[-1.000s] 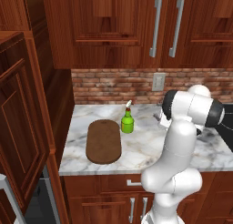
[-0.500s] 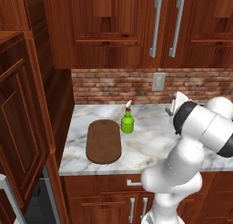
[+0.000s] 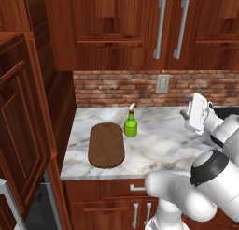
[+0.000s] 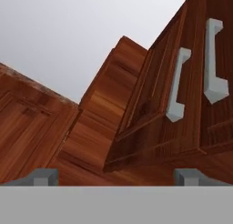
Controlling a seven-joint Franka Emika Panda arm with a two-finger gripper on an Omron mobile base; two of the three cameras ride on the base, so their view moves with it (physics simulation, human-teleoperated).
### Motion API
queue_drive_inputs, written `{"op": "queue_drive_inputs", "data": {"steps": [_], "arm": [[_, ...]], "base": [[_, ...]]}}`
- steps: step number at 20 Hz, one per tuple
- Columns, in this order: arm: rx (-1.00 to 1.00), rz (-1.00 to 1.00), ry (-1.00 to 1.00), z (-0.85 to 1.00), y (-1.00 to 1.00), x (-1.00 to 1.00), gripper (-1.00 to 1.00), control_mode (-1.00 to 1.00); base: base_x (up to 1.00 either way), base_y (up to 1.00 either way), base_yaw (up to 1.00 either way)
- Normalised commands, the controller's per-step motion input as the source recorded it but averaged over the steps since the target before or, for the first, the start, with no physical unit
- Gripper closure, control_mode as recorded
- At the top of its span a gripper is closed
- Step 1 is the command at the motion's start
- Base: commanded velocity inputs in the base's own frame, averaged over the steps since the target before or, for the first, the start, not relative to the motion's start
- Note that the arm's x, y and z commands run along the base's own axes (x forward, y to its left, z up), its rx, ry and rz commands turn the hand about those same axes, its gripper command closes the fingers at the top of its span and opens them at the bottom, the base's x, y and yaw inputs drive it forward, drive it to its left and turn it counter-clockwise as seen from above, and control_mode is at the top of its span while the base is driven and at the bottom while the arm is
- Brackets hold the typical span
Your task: Grab the spray bottle from the cabinet, then place it next to the cutting board for sanitizing. Then grab the dish brush from the countertop next to the sink and place it next to the cutting board.
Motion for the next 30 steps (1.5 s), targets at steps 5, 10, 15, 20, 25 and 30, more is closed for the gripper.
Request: {"op": "queue_drive_inputs", "data": {"steps": [5, 10, 15, 20, 25, 30], "arm": [[0.00, -0.12, -0.01, 0.66, -0.04, -0.59, -1.00, -1.00], [0.00, -0.19, -0.02, 0.74, -0.08, -0.62, -1.00, -1.00], [-0.01, -0.25, 0.00, 0.55, 0.00, -0.90, -1.00, -1.00], [-0.01, -0.24, 0.24, 0.66, 0.00, -0.52, -1.00, -1.00], [-0.02, -0.13, 0.27, 0.60, 0.00, -0.03, -1.00, -1.00], [0.00, -0.10, 0.50, 0.23, 0.02, 0.00, -1.00, -1.00]], "base": [[0.00, 0.00, 0.00], [0.00, 0.00, 0.00], [0.00, 0.00, 0.00], [0.00, 0.00, 0.00], [0.00, 0.00, 0.00], [0.00, 0.00, 0.00]]}}
